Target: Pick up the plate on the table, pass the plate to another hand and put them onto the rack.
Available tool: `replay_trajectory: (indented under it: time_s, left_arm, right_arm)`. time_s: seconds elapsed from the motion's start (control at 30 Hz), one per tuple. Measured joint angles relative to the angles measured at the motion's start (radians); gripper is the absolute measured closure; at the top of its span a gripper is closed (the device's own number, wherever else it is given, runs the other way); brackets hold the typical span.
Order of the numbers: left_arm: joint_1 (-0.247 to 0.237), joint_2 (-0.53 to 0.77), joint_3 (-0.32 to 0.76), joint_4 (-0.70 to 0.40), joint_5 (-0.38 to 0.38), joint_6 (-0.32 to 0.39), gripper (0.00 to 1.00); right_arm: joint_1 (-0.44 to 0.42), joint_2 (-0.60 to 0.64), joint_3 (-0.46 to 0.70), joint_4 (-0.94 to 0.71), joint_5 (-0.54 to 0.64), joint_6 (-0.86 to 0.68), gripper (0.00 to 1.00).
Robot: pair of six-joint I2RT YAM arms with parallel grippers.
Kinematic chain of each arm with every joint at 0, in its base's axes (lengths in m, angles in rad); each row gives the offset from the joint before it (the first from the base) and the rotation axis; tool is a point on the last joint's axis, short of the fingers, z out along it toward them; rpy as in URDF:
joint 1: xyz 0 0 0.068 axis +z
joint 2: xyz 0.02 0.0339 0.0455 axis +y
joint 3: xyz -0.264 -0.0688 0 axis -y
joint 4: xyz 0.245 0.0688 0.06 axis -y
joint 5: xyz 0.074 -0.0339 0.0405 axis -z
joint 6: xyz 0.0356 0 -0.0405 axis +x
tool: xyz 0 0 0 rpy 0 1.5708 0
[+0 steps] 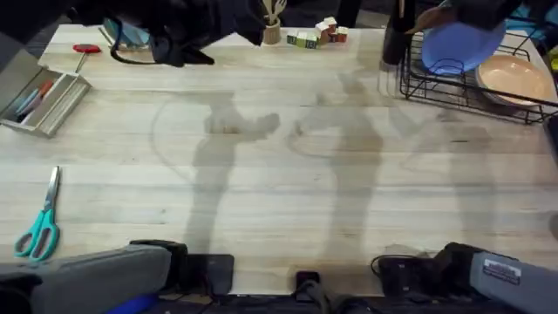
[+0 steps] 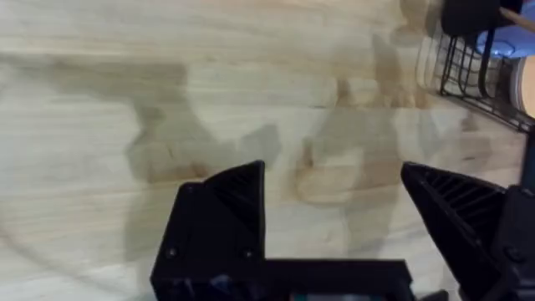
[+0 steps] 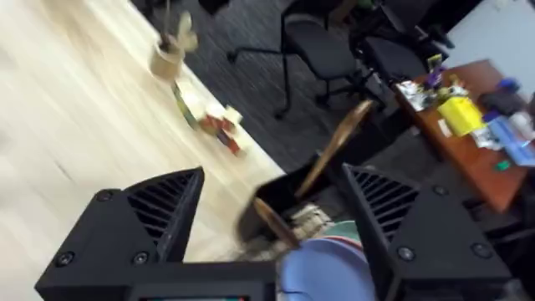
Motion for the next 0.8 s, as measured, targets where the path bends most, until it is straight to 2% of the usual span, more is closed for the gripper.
replay_trajectory:
  time_s: [0.2,0.4,0.67,0.8]
  left_arm:
    - [0.001,-0.003,0.061,0.0,-0.037,0.024,0.006]
    - [0.001,-0.067,0.067,-0.019,-0.07,0.072,0.006]
    - [0.001,-0.216,0.067,-0.109,-0.174,0.125,0.007]
    - [0.001,-0.261,0.069,-0.142,-0.195,0.138,0.007]
  right_arm:
    - [0.001,-0.142,0.0,-0.131,0.087,0.344,0.006]
    - [0.002,-0.246,0.001,-0.332,0.212,0.591,0.005]
    - [0.001,-0.335,0.001,-0.5,0.48,0.801,0.005]
    - [0.001,-0.367,0.001,-0.52,0.541,0.835,0.005]
